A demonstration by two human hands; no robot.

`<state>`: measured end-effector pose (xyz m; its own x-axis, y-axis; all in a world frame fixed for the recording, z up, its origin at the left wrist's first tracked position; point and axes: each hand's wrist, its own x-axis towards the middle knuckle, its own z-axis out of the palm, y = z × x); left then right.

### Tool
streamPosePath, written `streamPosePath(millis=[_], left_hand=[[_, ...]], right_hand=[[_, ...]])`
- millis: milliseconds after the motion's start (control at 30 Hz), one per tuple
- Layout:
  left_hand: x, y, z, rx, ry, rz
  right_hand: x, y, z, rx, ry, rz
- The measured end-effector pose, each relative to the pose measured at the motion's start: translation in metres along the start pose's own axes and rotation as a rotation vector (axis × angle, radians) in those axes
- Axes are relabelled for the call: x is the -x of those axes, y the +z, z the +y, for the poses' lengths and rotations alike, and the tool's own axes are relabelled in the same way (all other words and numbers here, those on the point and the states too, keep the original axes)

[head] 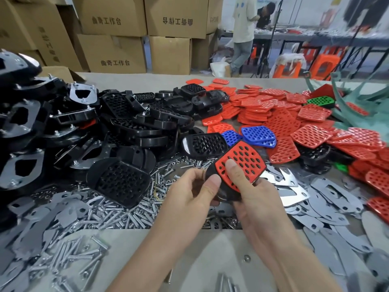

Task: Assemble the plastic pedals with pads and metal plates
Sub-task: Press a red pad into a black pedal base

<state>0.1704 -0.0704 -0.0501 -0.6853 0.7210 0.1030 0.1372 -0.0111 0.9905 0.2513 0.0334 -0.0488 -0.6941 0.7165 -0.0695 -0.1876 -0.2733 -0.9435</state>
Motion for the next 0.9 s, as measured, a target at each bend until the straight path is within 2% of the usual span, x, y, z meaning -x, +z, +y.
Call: streamPosePath(millis=[333,500,700,900], left_hand=[[-0.007,-0.014,0.005,-0.001,-0.051,-0.142],[-0.008,-0.013,0.002,0.044,-0.100,-0.016],[-0.009,-0.014,0.006,-0.043,-0.120,-0.108],[-0.009,-0.012,0.007,-0.101,-0.117,-0.097]], right_hand=[[0.006,-0.006,-0.008,0.248,-0.001,-0.228],[0.003,-0.009,-0.004,0.232,0.021,-0.158],[0.005,-0.006,0.000,0.328,-0.033,-0.071],[0.004,-0.007,0.002,0.386,-0.066,-0.046]])
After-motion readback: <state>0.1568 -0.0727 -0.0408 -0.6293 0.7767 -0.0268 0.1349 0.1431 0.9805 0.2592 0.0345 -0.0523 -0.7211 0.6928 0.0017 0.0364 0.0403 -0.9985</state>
